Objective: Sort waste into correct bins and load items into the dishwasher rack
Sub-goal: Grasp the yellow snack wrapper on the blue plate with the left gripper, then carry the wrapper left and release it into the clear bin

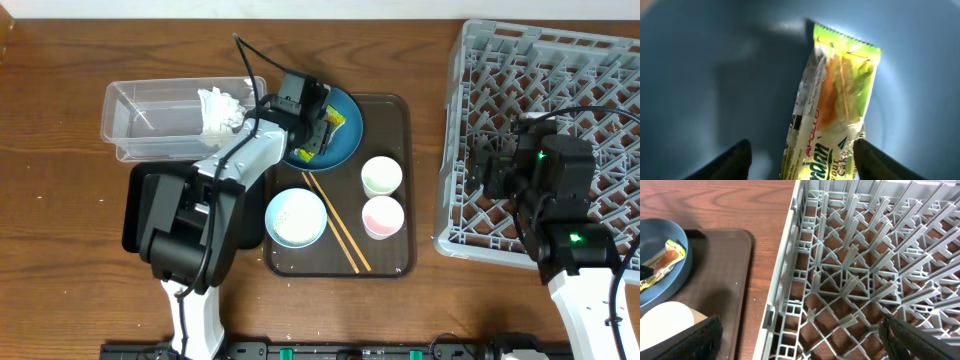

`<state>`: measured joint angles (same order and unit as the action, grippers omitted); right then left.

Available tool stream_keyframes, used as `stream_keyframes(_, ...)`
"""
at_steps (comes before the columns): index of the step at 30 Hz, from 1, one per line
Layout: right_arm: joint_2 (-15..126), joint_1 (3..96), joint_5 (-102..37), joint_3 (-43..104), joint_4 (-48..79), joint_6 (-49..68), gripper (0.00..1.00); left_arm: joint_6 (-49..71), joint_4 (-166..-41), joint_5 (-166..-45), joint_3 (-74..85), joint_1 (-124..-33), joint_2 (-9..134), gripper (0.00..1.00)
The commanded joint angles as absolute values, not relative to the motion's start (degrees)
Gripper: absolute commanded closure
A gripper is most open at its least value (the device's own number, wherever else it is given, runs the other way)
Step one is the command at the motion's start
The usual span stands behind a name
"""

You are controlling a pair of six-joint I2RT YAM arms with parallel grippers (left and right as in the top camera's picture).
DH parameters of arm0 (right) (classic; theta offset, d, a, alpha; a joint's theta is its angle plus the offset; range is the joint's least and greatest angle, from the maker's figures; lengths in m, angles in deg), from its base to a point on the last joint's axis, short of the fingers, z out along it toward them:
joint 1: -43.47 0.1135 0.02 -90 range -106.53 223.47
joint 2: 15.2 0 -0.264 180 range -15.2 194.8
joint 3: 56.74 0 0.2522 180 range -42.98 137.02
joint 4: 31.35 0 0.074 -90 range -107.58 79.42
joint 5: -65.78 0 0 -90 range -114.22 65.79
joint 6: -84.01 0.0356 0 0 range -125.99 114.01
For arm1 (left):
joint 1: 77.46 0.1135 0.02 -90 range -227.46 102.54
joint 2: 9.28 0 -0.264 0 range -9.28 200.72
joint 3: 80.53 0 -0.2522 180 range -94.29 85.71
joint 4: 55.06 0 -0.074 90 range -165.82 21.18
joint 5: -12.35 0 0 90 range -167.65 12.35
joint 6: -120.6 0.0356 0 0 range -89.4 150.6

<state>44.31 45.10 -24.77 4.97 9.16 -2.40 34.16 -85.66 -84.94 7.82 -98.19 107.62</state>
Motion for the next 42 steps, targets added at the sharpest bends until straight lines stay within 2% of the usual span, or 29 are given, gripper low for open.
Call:
stream_keyframes(1, 44.2, 45.5, -24.4, 6.1, 9.0, -2.9, 0.01, 35.1, -86.3, -84.5, 7.9, -98.0, 108.0, 0.47)
stream_keyframes(6, 44.2, 45.5, -24.4, 6.1, 9.0, -2.9, 0.01, 35.1, -88.7, -84.5, 7.9, -98.1, 108.0, 0.64)
stream_keyframes(12, 44.2, 45.5, -24.4, 6.1, 9.0, -2.9, 0.01, 35.1, -89.5, -84.5, 9.1, -98.1, 108.6, 0.64)
stream_keyframes(17, 44.2, 45.5, -24.4, 6.1, 9.0, -2.9, 0.01, 35.1, -89.5, -84.5, 9.1, -98.0, 107.8, 0.93)
stream_keyframes(21, 44.2, 45.5, -24.4, 6.1, 9.1, -2.9, 0.01, 35.1, -89.5, -84.5, 8.7, -97.9, 104.7, 0.94)
stream_keyframes(29, 44.2, 45.5, -24.4, 6.1, 9.0, -2.9, 0.01, 34.8, -93.4, -84.2, 8.3, -95.2, 89.5, 0.94)
stream_keyframes(34, 44.2, 45.5, -24.4, 6.1, 9.0, -2.9, 0.01, 31.2, -98.9, -80.9, 8.3, -88.1, 83.8, 0.94)
stream_keyframes(42, 44.2, 45.5, -24.4, 6.1, 9.0, -2.9, 0.01, 24.8, -103.0, -81.3, 8.6, -75.0, 87.2, 0.94)
